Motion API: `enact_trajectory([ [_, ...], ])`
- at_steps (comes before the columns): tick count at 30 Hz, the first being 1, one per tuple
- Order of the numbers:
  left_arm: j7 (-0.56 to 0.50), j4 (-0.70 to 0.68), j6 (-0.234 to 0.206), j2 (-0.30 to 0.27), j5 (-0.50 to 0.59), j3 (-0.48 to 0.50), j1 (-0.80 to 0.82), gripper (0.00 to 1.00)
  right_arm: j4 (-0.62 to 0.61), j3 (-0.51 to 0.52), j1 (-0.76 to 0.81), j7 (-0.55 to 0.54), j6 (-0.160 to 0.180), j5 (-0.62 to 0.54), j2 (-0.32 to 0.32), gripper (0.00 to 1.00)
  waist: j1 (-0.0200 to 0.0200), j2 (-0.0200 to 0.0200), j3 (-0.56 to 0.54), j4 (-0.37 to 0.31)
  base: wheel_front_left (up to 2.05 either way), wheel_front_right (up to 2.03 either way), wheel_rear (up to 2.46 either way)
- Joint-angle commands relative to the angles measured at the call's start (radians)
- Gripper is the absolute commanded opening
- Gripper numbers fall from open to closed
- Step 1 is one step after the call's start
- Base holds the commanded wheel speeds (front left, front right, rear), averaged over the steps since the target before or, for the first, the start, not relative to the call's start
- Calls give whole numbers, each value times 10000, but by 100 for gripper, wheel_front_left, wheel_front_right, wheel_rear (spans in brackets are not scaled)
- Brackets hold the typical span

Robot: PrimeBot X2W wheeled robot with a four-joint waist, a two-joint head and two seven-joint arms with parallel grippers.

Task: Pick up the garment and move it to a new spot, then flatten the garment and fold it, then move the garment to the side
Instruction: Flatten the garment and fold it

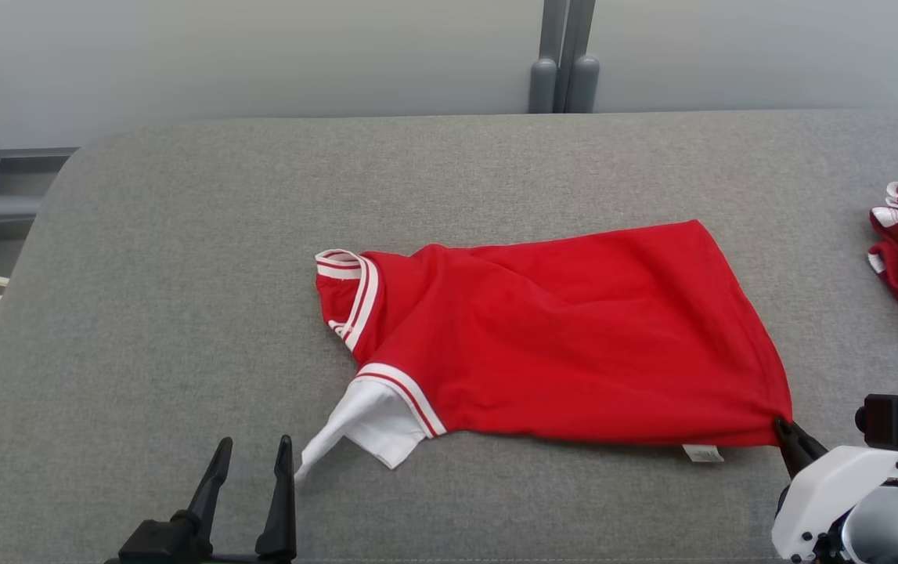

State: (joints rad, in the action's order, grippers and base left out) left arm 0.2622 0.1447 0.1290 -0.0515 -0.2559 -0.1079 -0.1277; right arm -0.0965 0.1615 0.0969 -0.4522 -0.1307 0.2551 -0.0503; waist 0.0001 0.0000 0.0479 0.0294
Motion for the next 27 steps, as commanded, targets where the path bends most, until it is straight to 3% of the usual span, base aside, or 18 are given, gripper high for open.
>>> enact_trajectory([
  [1, 36, 35, 21, -9, -38, -29, 156, 100, 186, 146, -119, 33, 2, -205, -12, 32, -1, 0, 5, 141, 0, 0, 0],
  [2, 36, 54, 21, -8, -36, -67, 157, 100, 368, 288, -158, 33, 4, -481, -17, 100, -1, 0, -4, 219, 0, 0, 0],
  [8, 36, 123, 22, -8, -44, 119, -37, 100, 1035, 724, -234, 316, 4, -870, -13, 100, -1, 0, -151, 549, 0, 0, 0],
  [14, 36, 190, 22, -6, -94, 329, -140, 100, 1261, 837, -396, 1054, 4, -500, -13, 100, -1, 0, -339, 630, 0, 0, 0],
  [27, 21, 1280, 6, -41, -613, 654, 59, 100, 2555, -351, -716, 4503, 4, 864, -17, 100, -1, 0, -953, 486, 0, 0, 0],
])
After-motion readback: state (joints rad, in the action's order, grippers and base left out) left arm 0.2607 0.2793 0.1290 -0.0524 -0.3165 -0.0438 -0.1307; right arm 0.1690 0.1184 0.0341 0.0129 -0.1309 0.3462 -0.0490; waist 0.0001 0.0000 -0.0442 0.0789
